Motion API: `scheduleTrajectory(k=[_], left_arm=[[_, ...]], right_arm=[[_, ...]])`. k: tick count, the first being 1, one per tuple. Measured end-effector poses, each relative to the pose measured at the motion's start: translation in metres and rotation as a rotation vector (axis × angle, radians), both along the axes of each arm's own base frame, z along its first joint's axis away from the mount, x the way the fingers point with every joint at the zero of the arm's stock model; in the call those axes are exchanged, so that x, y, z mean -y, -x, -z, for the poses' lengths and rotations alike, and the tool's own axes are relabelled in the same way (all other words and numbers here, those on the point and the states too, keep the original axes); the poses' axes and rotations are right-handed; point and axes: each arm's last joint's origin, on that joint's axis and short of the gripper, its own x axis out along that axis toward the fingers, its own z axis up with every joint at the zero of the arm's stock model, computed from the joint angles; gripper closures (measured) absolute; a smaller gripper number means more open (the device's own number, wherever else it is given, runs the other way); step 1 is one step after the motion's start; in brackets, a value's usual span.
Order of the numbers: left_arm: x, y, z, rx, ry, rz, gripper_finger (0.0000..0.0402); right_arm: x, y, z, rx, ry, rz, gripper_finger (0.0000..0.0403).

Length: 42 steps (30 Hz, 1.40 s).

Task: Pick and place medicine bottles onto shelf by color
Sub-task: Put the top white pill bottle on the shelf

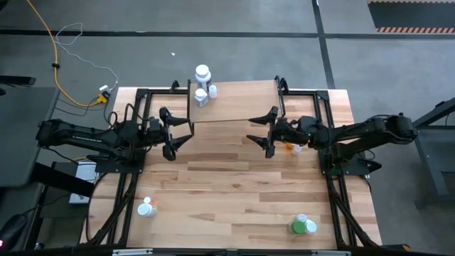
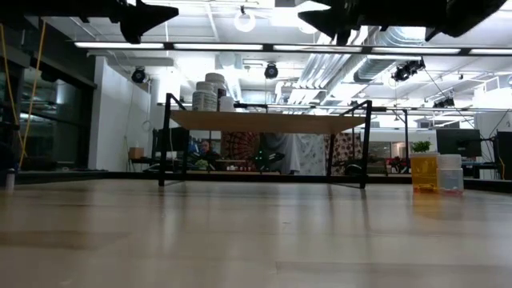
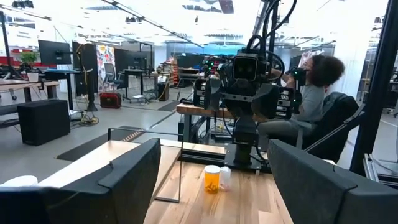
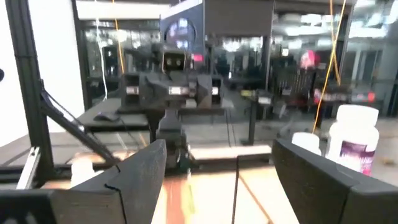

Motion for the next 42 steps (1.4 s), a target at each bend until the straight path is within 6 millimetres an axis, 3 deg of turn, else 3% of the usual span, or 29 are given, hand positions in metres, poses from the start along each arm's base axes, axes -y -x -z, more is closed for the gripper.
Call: scheduleTrajectory(k=[3, 8, 12, 18, 23, 30, 42], left_arm=[[0.000, 0.000, 0.000, -0.001, 0.000, 0.000, 0.0115], [0.000, 0.000, 0.000, -0.002, -0.001, 0.000, 0.0115], [0.000, 0.000, 0.001, -0.015, -0.015, -0.003, 0.0115], [0.000, 0.000, 0.001, -0.012, -0.007, -0.001, 0.0115], [0.000, 0.000, 0.001, -0.012, -0.007, -0.001, 0.0115], [0.000, 0.000, 0.001, -0.012, -0.007, -0.001, 0.0115], [0.000, 0.000, 0.001, -0.011, -0.007, -0.001, 0.0115]], right_arm=[[0.001, -0.007, -0.008, -0.171, -0.081, 0.089, 0.0119], [-0.007, -0.001, -0.023, -0.657, -0.215, 0.376, 0.0119], [-0.021, 0.021, -0.022, -0.938, -0.372, 0.464, 0.0119], [-0.035, 0.062, 0.008, -1.201, -0.607, 0.759, 0.0119], [-0.037, 0.078, 0.041, -1.284, -0.694, 0.890, 0.0119], [-0.028, 0.082, 0.078, -1.361, -0.695, 0.818, 0.0119], [-0.007, 0.081, 0.091, -1.368, -0.676, 0.796, 0.0119]])
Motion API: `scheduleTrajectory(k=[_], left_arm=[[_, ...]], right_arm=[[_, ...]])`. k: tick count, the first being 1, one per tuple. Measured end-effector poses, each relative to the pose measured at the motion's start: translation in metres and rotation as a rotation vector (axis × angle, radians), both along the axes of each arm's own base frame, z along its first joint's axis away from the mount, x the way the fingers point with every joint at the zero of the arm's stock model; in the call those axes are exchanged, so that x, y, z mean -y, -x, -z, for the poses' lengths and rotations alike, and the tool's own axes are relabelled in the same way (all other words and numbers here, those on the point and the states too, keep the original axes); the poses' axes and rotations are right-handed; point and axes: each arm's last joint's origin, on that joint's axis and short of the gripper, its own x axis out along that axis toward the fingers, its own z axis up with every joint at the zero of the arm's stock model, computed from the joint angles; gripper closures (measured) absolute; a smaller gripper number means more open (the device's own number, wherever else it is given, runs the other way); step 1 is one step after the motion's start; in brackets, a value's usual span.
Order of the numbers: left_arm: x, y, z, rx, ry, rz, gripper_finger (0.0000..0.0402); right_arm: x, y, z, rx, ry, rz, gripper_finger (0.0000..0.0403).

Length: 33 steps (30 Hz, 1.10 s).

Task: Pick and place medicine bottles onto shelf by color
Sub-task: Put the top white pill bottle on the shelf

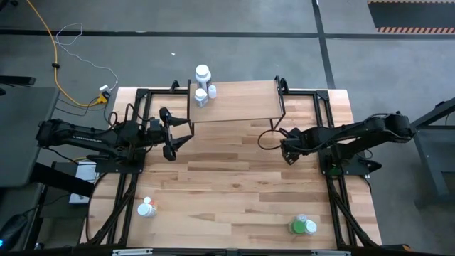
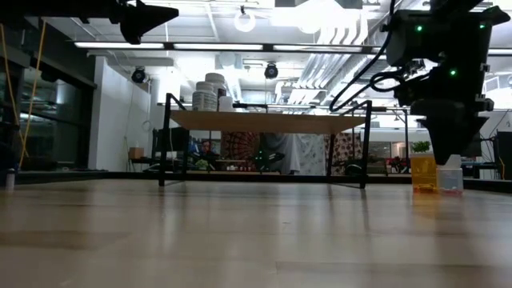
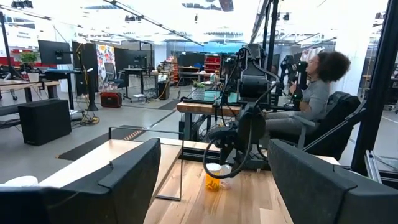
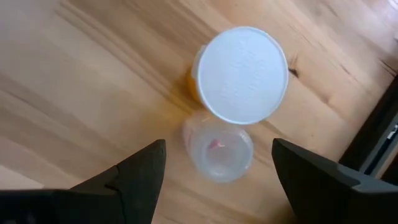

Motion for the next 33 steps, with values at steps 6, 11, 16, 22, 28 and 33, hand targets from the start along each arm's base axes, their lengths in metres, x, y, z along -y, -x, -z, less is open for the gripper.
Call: scheduleTrajectory(k=[6, 11, 16, 22, 28, 33], left_arm=[[0.0001, 0.0000, 0.0000, 0.000, 0.000, 0.001, 0.0115], [0.0000, 0.0000, 0.0000, 0.000, 0.000, 0.000, 0.0115], [0.0001, 0.0000, 0.0000, 0.000, 0.000, 0.001, 0.0115], [0.0001, 0.0000, 0.0000, 0.000, 0.000, 0.001, 0.0115], [0.0001, 0.0000, 0.0000, 0.000, 0.000, 0.001, 0.0115], [0.0000, 0.0000, 0.0000, 0.000, 0.000, 0.000, 0.0115]], right_arm=[[0.0026, 0.0001, 0.0001, -0.002, 0.000, 0.006, 0.0119], [0.0026, 0.0001, 0.0002, -0.008, 0.001, -0.011, 0.0133], [0.0027, 0.0001, 0.0003, -0.008, 0.005, -0.011, 0.0185], [0.0024, 0.0001, 0.0004, -0.009, -0.007, -0.012, 0.0248], [0.0021, 0.0000, 0.0003, -0.007, -0.017, -0.010, 0.0278], [-0.0020, 0.0003, -0.0050, -0.033, -0.070, -0.027, 0.0281]])
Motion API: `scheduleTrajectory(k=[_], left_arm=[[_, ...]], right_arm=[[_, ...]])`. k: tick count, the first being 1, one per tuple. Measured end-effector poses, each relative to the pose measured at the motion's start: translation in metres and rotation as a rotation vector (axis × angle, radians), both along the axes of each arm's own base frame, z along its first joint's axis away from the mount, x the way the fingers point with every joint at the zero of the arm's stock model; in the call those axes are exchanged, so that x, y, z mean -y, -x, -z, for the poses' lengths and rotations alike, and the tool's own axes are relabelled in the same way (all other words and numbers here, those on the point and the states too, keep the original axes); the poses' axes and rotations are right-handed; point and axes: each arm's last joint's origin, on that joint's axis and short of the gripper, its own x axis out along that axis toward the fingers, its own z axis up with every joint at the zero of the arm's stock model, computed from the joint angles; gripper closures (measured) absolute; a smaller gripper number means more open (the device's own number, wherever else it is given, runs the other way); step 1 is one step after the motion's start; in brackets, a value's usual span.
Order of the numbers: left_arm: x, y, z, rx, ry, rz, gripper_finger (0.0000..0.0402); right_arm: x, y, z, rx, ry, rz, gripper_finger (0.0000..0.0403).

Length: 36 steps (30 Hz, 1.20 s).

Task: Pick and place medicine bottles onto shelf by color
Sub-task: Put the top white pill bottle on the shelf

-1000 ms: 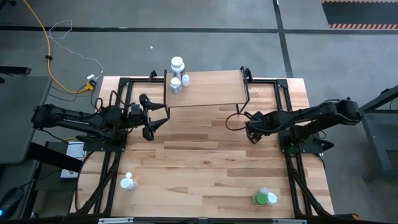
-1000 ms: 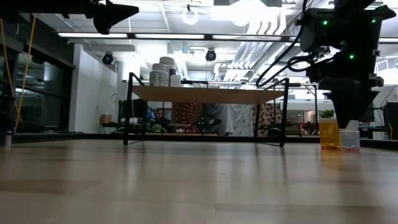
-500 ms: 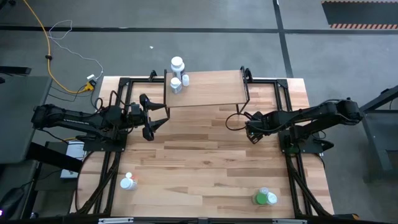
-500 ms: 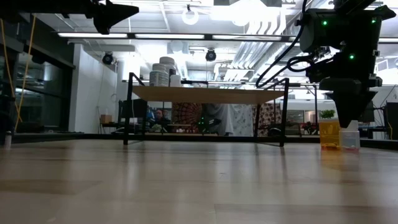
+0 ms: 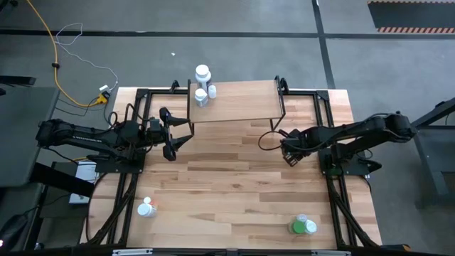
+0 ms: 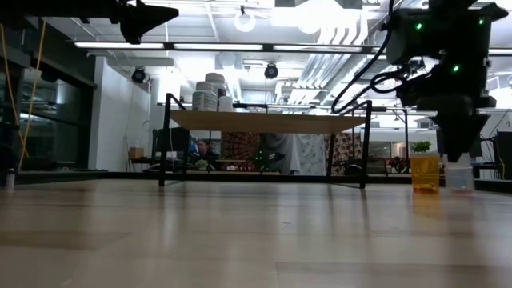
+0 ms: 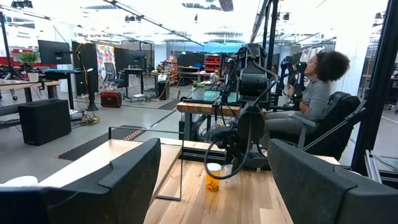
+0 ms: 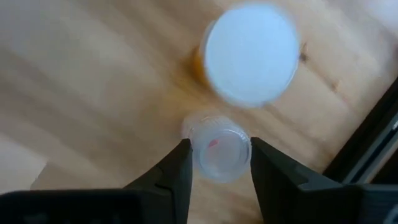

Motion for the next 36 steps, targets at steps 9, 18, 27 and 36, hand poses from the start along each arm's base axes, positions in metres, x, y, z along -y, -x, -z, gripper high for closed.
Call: scheduleTrajectory(k=[9, 18, 27, 36], left_arm=[[0.000, 0.000, 0.000, 0.000, 0.000, 0.000, 0.0115], [0.000, 0.000, 0.000, 0.000, 0.000, 0.000, 0.0115], [0.000, 0.000, 0.000, 0.000, 0.000, 0.001, 0.0115], [0.000, 0.000, 0.000, 0.000, 0.000, 0.001, 0.0115]], right_arm=[[-0.017, -0.014, -0.045, 0.052, -0.135, -0.139, 0.0282], [-0.033, -0.062, -0.137, 0.466, -0.022, -0.426, 0.0283], [0.008, -0.119, -0.200, 0.348, 0.311, -0.484, 0.0283], [0.084, -0.190, -0.197, 0.273, 0.337, -0.510, 0.0283]])
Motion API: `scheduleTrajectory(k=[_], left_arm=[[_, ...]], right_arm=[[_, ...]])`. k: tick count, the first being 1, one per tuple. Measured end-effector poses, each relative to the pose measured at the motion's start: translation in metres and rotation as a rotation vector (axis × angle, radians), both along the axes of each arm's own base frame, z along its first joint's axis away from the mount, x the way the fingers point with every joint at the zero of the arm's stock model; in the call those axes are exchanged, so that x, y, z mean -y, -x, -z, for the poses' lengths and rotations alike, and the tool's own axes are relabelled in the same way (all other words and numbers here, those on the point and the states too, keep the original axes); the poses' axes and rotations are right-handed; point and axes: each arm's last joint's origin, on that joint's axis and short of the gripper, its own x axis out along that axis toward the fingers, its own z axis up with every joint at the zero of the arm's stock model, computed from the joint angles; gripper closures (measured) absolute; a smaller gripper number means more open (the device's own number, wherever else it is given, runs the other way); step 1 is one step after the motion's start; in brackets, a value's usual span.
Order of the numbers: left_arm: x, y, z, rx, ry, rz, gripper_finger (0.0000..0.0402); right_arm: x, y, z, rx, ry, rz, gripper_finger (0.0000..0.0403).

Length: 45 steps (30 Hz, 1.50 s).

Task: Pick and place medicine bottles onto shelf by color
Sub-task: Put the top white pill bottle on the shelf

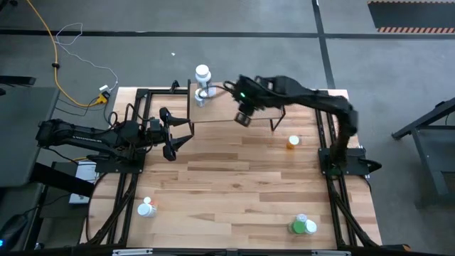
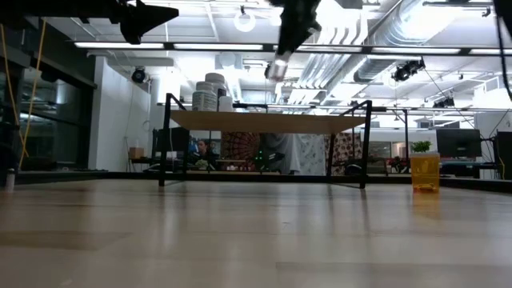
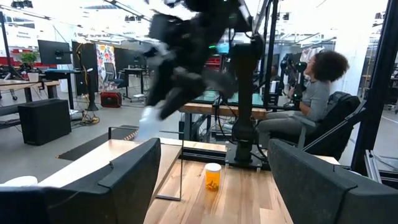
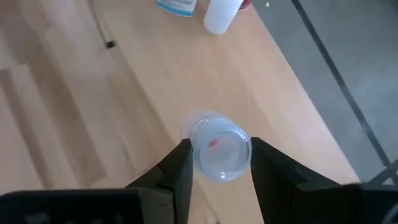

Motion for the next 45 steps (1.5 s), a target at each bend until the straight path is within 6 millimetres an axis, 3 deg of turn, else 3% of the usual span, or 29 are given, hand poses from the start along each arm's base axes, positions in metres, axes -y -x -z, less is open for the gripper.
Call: scheduleTrajectory(k=[4, 8, 18, 32, 45], left_arm=[[0.000, 0.000, 0.000, 0.000, 0.000, 0.000, 0.0115], [0.000, 0.000, 0.000, 0.000, 0.000, 0.000, 0.0115], [0.000, 0.000, 0.000, 0.000, 0.000, 0.000, 0.0115], [0.000, 0.000, 0.000, 0.000, 0.000, 0.000, 0.0115], [0.000, 0.000, 0.000, 0.000, 0.000, 0.000, 0.0115]], right_arm=[[0.028, -0.028, 0.019, -0.014, -0.052, -0.028, 0.0283], [0.044, -0.056, 0.033, 0.034, -0.080, -0.098, 0.0283], [0.057, -0.087, 0.054, 0.068, -0.067, -0.142, 0.0283], [0.071, -0.089, 0.056, 0.111, -0.058, -0.114, 0.0251], [0.078, -0.086, 0.056, 0.134, -0.090, -0.091, 0.0247]])
